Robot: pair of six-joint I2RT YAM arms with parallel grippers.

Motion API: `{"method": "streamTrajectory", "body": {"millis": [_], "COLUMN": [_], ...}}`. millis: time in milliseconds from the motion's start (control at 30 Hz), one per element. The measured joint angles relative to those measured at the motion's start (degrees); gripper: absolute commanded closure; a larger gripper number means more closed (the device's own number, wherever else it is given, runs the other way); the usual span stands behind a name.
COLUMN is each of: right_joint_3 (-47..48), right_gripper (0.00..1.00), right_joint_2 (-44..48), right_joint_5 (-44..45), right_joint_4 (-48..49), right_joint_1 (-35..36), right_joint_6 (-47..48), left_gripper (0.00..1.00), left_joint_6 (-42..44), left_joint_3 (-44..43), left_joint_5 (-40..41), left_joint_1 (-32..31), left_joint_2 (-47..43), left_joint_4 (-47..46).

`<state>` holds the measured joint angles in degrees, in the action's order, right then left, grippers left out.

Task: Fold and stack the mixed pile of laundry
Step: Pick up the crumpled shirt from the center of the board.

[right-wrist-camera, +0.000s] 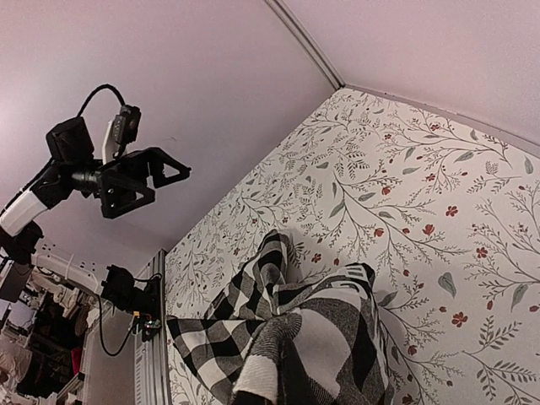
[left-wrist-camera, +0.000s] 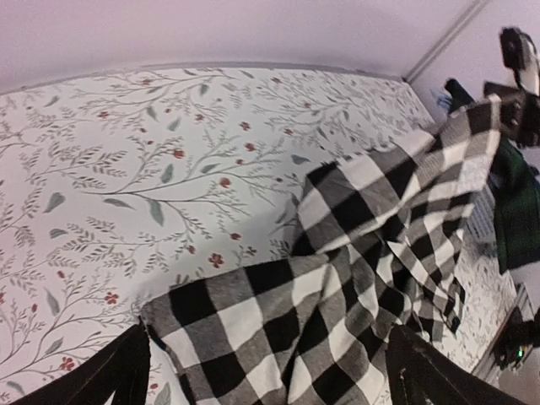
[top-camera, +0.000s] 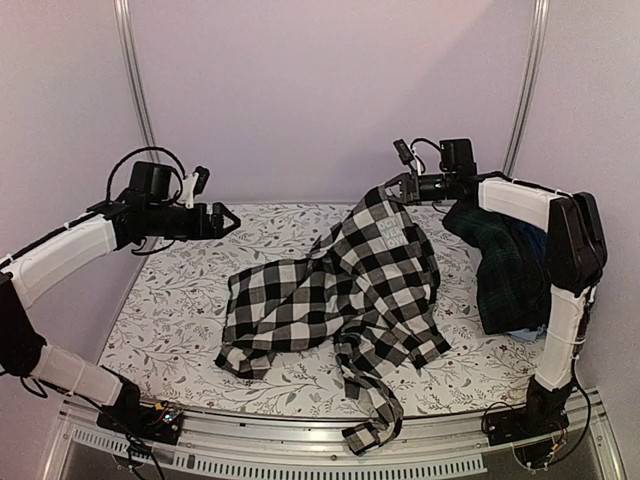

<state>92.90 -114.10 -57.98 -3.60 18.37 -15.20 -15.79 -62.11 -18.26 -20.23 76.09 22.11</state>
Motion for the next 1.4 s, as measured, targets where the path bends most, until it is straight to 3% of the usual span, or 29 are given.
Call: {"method": "streamTrajectory", "body": {"millis": [100,267,400,533,700,767,800,867,900,1067,1233,1333,1400], "right_joint_3": [-1.1,-3.5,-4.6,-4.7,-4.7,-4.7,-4.7,-4.7,-4.7,-2.7,6.5,8.1,3.6], "right_gripper": [1.00,1.00,1.00,1.00,1.00,1.00,1.00,1.00,1.00,1.00,1.00,1.00,1.00], "right_joint_2": [2.1,5.9,7.9,9.4,11.2,11.4,11.5,11.5,11.6,11.6,11.6,12.9,15.9], "right_joint_5": [0.1,0.3,0.5,0.4,0.4,0.5,0.7,1.5,2.1,6.9,9.6,9.3,8.8], "right_joint_4": [-1.8,-4.2,-5.9,-6.9,-7.9,-8.6,-9.1,-9.6,-9.9,-11.5,-12.0,-10.2,-8.9], "right_joint_1": [0.0,0.1,0.3,0.4,0.4,0.4,0.4,0.3,0.3,-1.7,-5.9,-6.9,-6.9], "right_joint_6": [0.9,2.6,3.4,3.7,3.8,4.0,4.2,4.4,4.4,3.6,0.8,-0.7,-1.7], "left_gripper": [0.00,0.00,0.00,0.03,0.45,0.72,0.82,0.97,1.00,1.00,0.94,0.82,0.63], "left_joint_6": [-3.5,-2.0,5.5,15.8,25.6,27.8,28.6,29.4,29.3,24.5,17.9,16.9,14.8], "left_joint_3": [1.9,-3.3,-10.4,-15.2,-18.3,-18.1,-17.7,-16.5,-16.3,-18.6,-24.5,-21.8,-15.3], "left_joint_5": [-0.7,-8.5,-12.2,-10.3,-9.4,-8.9,-8.3,-5.9,-4.5,6.8,21.2,28.6,31.9], "left_joint_1": [5.7,6.7,4.3,-3.4,-10.6,-10.9,-10.8,-10.3,-10.1,-7.4,-7.6,-13.6,-19.5], "left_joint_2": [1.8,17.2,27.0,30.6,35.0,36.5,36.9,36.9,36.8,35.5,30.3,23.9,19.6], "left_joint_4": [-3.2,-3.2,0.1,2.9,6.2,7.7,8.3,9.7,10.4,11.8,9.3,6.6,5.8]}}
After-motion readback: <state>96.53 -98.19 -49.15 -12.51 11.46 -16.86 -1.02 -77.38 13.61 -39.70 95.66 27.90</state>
